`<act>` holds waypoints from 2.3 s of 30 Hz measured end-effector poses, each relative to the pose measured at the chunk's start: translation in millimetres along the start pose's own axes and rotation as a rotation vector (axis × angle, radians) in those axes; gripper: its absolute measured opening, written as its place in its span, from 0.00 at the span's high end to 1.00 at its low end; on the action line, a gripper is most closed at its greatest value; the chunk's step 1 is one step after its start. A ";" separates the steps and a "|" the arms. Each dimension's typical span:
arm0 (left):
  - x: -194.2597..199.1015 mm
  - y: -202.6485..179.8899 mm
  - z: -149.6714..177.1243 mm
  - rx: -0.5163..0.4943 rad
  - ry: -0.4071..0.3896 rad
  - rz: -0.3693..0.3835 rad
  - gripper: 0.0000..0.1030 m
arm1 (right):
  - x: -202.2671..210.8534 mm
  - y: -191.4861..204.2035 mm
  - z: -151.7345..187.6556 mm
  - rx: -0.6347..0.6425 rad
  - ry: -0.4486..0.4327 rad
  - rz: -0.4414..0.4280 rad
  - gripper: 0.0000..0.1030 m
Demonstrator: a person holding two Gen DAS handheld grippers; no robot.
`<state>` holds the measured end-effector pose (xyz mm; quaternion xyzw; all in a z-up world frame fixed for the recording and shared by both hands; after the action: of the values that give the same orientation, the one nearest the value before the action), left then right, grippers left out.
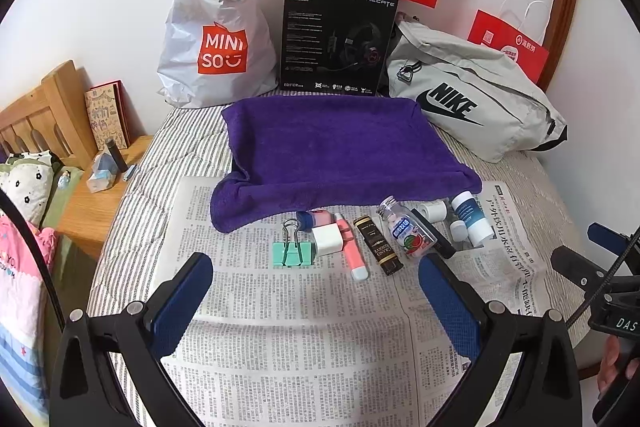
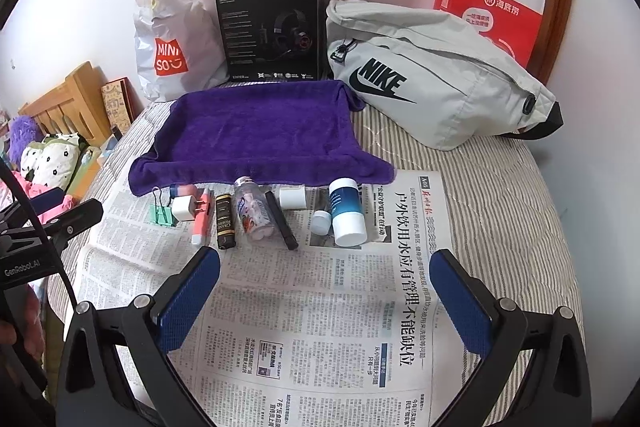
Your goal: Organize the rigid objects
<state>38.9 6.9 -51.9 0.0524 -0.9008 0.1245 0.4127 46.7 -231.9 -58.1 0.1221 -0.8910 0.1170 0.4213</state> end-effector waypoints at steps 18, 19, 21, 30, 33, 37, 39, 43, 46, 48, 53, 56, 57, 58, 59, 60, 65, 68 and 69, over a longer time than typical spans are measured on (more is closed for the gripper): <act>1.0 -5.2 2.8 -0.008 -0.002 -0.005 0.00 | 1.5 -4.3 0.2 -0.005 -0.007 0.000 0.00; 1.0 -5.4 3.0 -0.009 -0.002 -0.004 0.00 | 2.0 -4.2 1.0 -0.005 -0.008 0.001 0.00; 1.6 -5.6 3.0 -0.011 -0.001 -0.005 0.00 | 2.5 -4.5 0.9 -0.003 -0.007 0.000 0.00; 3.5 -8.4 4.2 -0.026 -0.004 -0.004 0.00 | 6.8 -4.6 1.6 -0.005 -0.010 0.004 0.00; 3.6 -8.6 3.7 -0.025 -0.003 -0.005 0.00 | 7.1 -3.9 1.6 -0.004 -0.010 0.003 0.00; 3.1 -9.1 4.2 -0.026 -0.002 -0.006 0.00 | 7.4 -2.9 0.7 0.000 -0.011 0.004 0.00; 4.3 -8.9 4.0 -0.027 -0.006 -0.008 0.00 | 7.5 -2.8 0.6 0.000 -0.011 0.004 0.00; 6.8 -8.7 2.7 -0.028 -0.009 -0.007 0.00 | 8.1 -1.3 1.0 0.003 -0.012 0.006 0.00; 6.9 -9.0 3.2 -0.029 -0.008 -0.007 0.00 | 8.6 0.0 1.5 0.008 -0.010 0.011 0.00; 8.9 -9.0 2.4 -0.032 -0.009 -0.008 0.00 | 8.9 0.9 2.0 0.007 -0.010 0.007 0.00; 7.9 -9.5 2.3 -0.029 -0.007 -0.004 0.00 | 9.3 0.8 1.9 0.008 -0.010 0.008 0.00; 8.4 -9.8 2.1 -0.027 -0.009 -0.004 0.00 | 9.3 -0.1 2.2 0.007 -0.010 0.011 0.00; 8.5 -10.2 1.9 -0.028 -0.009 -0.002 0.00 | 9.3 -0.4 2.4 0.006 -0.009 0.012 0.00; 8.0 -10.0 2.3 -0.029 -0.007 -0.003 0.00 | 9.1 -0.8 2.4 0.005 -0.008 0.013 0.00; 8.2 -10.1 2.1 -0.029 -0.008 -0.004 0.00 | 9.1 -1.3 2.7 0.004 -0.007 0.014 0.00; 8.2 -10.3 2.1 -0.029 -0.008 -0.005 0.00 | 8.8 -1.7 2.9 0.003 -0.007 0.014 0.00; 8.7 -11.4 -1.4 -0.032 -0.009 0.002 0.00 | 7.3 -3.6 3.1 0.003 -0.005 0.016 0.00; 9.0 -11.5 -4.3 -0.037 -0.018 -0.005 0.00 | 7.4 -5.8 2.2 0.003 -0.008 0.018 0.00; 9.0 -11.6 -5.8 -0.040 -0.021 -0.011 0.00 | 7.2 -6.9 2.0 0.000 -0.009 0.018 0.00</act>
<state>39.5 -2.6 -39.3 0.0502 -0.9071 0.1035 0.4049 43.0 -239.8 -52.9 0.1145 -0.8939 0.1202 0.4164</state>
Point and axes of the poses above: each gripper's, at about its wrist camera, not at the fingertips, and x roughly against the way its jaws point, y to its left, z to its underside, the point moved 7 cm from there along -x, roughly the way its jaws point, and after that the axes turned 10 degrees about x, right-handed, at the moved point
